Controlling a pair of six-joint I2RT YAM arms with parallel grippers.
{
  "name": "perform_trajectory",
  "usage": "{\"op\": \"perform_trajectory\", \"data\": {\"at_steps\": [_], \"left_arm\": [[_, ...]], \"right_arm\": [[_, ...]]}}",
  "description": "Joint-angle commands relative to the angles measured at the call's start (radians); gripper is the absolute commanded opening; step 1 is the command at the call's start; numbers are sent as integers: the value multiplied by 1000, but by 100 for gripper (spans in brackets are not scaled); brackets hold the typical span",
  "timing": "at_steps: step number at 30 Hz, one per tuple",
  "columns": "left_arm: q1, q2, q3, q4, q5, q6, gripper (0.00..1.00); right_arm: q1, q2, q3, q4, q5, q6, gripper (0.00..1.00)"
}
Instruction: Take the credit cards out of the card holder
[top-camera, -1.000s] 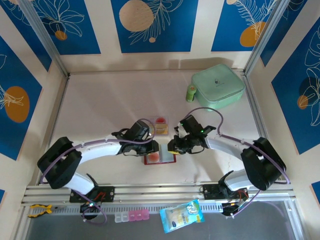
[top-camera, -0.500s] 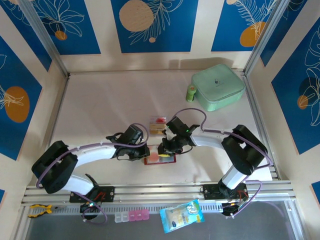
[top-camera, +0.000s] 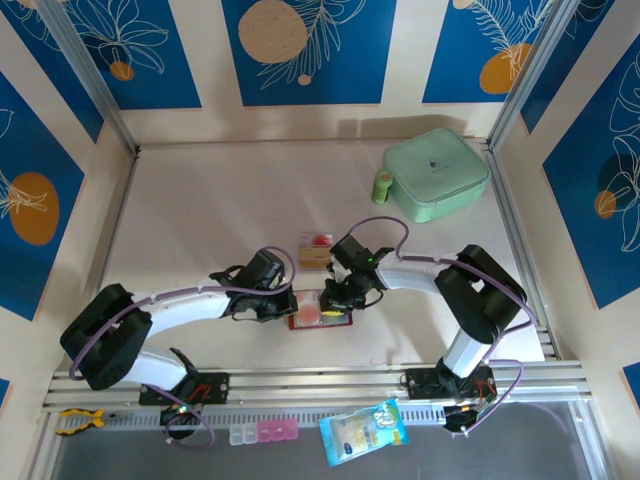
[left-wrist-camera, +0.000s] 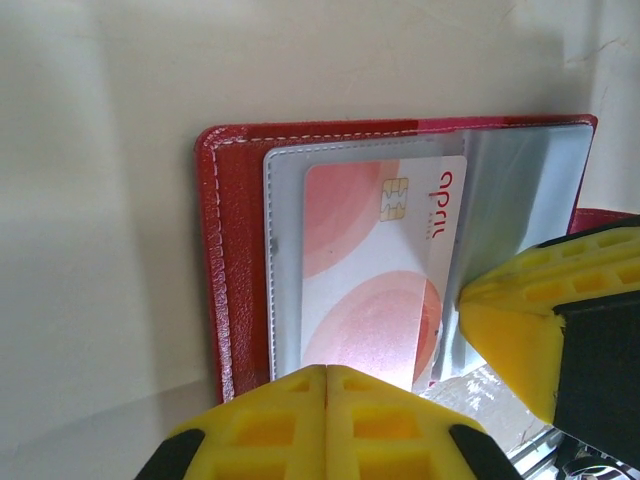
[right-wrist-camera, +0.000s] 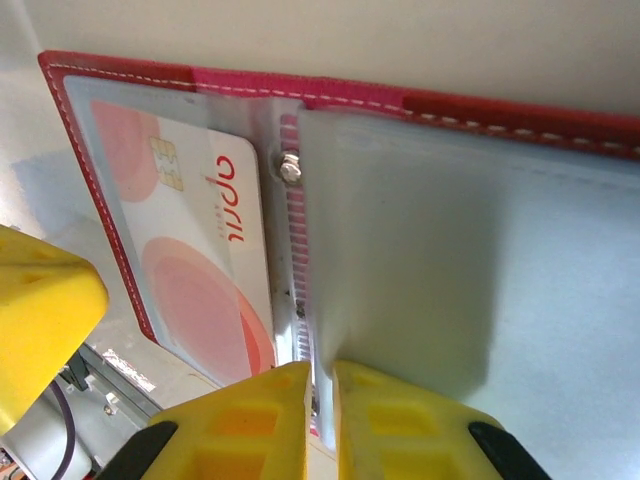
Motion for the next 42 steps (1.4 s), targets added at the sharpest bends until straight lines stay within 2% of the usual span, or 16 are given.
{"op": "perform_trajectory", "data": {"at_steps": [1, 20, 42], "left_arm": [[8, 7, 1, -29, -15, 27, 6], [12, 81, 69, -74, -24, 88, 2], [13, 98, 55, -81, -14, 94, 1]], "right_arm": [[6, -35, 25, -35, 9, -10, 15], [-17, -17, 28, 65, -74, 35, 20], [-35, 68, 18, 188, -167, 71, 19]]}}
